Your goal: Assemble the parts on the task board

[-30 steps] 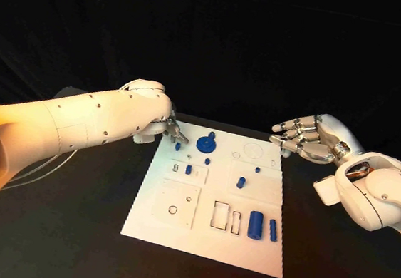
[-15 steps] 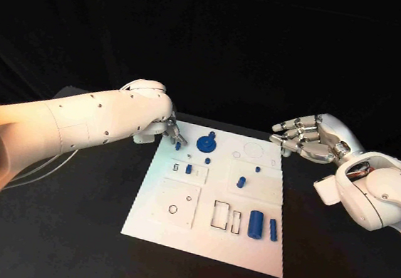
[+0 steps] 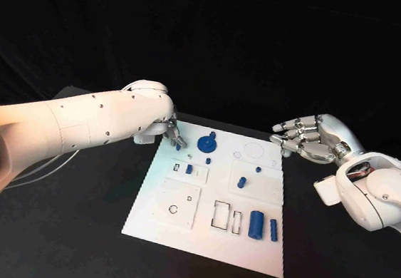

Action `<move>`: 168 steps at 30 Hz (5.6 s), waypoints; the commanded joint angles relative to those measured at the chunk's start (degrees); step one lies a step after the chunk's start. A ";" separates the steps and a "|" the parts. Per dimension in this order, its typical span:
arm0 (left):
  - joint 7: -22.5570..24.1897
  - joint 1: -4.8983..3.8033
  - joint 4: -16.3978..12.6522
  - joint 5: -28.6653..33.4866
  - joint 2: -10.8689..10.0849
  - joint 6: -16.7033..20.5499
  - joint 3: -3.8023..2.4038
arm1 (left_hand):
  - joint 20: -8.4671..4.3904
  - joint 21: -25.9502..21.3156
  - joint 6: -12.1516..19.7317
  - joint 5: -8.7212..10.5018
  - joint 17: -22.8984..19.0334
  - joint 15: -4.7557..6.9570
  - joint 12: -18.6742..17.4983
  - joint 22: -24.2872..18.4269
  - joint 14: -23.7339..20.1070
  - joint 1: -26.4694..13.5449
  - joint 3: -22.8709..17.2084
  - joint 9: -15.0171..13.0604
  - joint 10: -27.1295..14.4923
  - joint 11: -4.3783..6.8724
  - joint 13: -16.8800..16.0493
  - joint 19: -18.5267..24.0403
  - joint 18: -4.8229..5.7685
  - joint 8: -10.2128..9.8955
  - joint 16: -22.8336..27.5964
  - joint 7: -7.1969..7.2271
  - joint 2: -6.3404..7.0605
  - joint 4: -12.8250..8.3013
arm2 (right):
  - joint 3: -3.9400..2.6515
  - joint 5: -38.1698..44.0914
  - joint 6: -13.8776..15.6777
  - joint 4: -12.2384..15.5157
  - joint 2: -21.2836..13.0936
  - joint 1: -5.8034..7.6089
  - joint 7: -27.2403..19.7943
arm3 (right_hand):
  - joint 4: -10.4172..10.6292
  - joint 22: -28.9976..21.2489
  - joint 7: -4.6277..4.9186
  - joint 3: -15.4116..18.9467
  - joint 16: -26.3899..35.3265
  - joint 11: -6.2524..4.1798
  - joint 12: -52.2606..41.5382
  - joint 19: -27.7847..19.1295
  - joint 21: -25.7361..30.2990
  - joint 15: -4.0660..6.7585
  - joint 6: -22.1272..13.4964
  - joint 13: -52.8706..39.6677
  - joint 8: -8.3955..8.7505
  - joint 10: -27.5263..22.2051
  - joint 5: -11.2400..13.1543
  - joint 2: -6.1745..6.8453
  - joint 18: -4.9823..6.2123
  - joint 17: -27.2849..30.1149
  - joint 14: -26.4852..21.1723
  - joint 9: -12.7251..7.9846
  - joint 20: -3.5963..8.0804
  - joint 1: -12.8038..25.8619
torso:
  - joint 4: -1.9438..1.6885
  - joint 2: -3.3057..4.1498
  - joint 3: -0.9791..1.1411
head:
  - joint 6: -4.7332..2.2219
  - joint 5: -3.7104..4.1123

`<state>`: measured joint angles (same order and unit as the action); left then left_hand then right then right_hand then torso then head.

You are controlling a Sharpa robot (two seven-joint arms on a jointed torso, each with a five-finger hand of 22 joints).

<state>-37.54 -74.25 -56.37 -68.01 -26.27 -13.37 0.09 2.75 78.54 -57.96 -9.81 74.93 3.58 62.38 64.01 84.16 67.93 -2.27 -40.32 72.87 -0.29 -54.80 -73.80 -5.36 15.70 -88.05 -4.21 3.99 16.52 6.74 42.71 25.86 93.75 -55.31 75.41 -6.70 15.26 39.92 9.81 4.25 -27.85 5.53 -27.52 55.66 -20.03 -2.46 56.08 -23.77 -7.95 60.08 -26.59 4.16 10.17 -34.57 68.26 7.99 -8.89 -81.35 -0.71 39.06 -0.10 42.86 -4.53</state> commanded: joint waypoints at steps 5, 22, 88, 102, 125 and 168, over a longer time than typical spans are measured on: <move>0.36 0.00 -0.11 0.77 0.16 0.29 -0.01 | 0.19 0.06 -0.78 -0.23 11.99 -0.22 0.12 0.11 4.89 3.41 -0.49 0.32 -0.20 0.39 0.22 -0.07 -0.06 -0.50 -0.21 0.19 -2.46 -0.28 | 0.00 0.26 -0.72 0.02 0.06 -0.04 -0.59 | 0.30 -0.09 0.14 -0.04 0.32 0.24 -0.23 -0.05 0.36 -0.12 -0.07 0.05 -0.37 -0.11 -0.36 0.00 0.26 0.04 -0.23 -0.06 -0.42 0.46 | -0.01 0.01 0.02 | -0.03 0.08; 1.34 0.02 -0.23 4.62 0.07 3.02 0.00 | 0.12 -0.05 -0.11 -0.54 11.91 0.03 -1.06 0.05 4.84 14.10 -7.42 0.74 -1.13 0.62 1.65 0.25 -0.10 -1.27 -0.17 0.36 -5.49 -1.57 | 0.00 0.26 -1.13 -0.23 0.18 -0.14 -0.43 | 0.29 -0.12 0.12 -0.05 0.33 0.22 -0.27 -0.02 0.38 -0.10 -0.05 0.09 -0.41 -0.09 -0.40 -0.03 0.27 0.04 -0.19 -0.06 -0.42 0.43 | 0.01 -0.01 0.04 | 0.10 -0.14; 0.25 4.19 -19.26 4.25 -10.73 10.00 1.57 | -1.00 2.16 -0.95 -0.21 13.37 1.00 -0.43 4.38 5.37 -1.05 -46.42 -3.11 2.73 1.75 3.35 -2.17 0.60 6.65 -1.04 1.29 4.84 -16.88 | 0.09 0.26 -1.28 0.17 -0.42 -0.18 0.04 | 0.38 -0.34 0.03 -0.07 0.47 0.12 -0.54 0.18 0.55 -0.02 0.03 0.42 -0.63 0.09 -1.29 -0.22 0.29 0.02 0.03 -0.04 -0.37 0.47 | -0.43 -1.08 0.76 | 1.88 -0.79; -0.32 4.20 -19.05 0.77 -10.27 7.03 1.59 | -1.05 2.18 -0.94 -0.15 13.49 1.02 -0.07 4.43 5.41 -1.73 -46.56 -3.29 2.98 1.79 3.14 -2.20 0.61 7.08 -1.11 1.36 4.71 -17.01 | 0.10 0.26 -1.32 0.24 -0.47 -0.18 0.03 | 0.43 -0.37 0.03 -0.05 0.50 0.12 -0.57 0.21 0.57 -0.02 0.05 0.46 -0.66 0.11 -1.39 -0.22 0.29 0.02 0.04 -0.04 -0.37 0.53 | -0.49 -1.13 0.77 | 2.14 -0.80; -0.36 4.29 -19.95 0.26 -10.19 4.37 1.60 | -1.04 2.17 -0.79 -0.04 13.65 1.00 -0.03 4.42 5.45 -2.16 -46.30 -3.37 3.02 1.79 3.26 -2.17 0.62 7.31 -1.19 1.39 4.90 -17.12 | 0.11 0.26 -1.37 0.21 -0.44 -0.21 -0.08 | 0.49 -0.40 0.02 -0.02 0.52 0.12 -0.61 0.23 0.60 -0.02 0.07 0.50 -0.69 0.14 -1.46 -0.25 0.28 0.02 0.06 -0.03 -0.37 0.62 | -0.54 -1.14 0.79 | 2.34 -0.77; 0.87 5.48 -24.32 4.95 -12.96 19.16 1.52 | -1.10 3.17 -1.12 -0.15 13.94 1.15 0.32 6.61 5.53 -2.13 -46.93 -3.00 3.71 2.03 3.44 -3.65 1.08 8.01 -1.36 1.63 3.83 -17.72 | 0.11 0.26 -1.39 0.09 -0.48 -0.29 -0.19 | 0.70 -0.50 -0.02 0.04 0.63 0.09 -0.74 0.28 0.70 -0.01 0.14 0.65 -0.81 0.22 -1.75 -0.39 0.28 0.02 0.09 -0.02 -0.36 0.89 | -0.55 -1.12 0.76 | 2.36 -0.68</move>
<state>-37.35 -68.82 -80.40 -63.93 -39.23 2.96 1.65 1.62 81.58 -58.70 -9.56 74.92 4.19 62.37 70.57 83.95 65.74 -39.91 -43.23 76.30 1.69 -51.29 -77.01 -5.36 23.41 -89.25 -3.08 8.58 8.43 6.86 42.71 25.18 93.80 -55.79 75.16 -6.49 15.58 39.47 9.81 4.25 -27.41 5.53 -27.98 55.87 -19.61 -2.46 56.09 -23.20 -8.39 60.08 -28.06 3.71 10.17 -34.57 68.26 7.99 -9.09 -80.90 -1.24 37.95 0.65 45.22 -5.24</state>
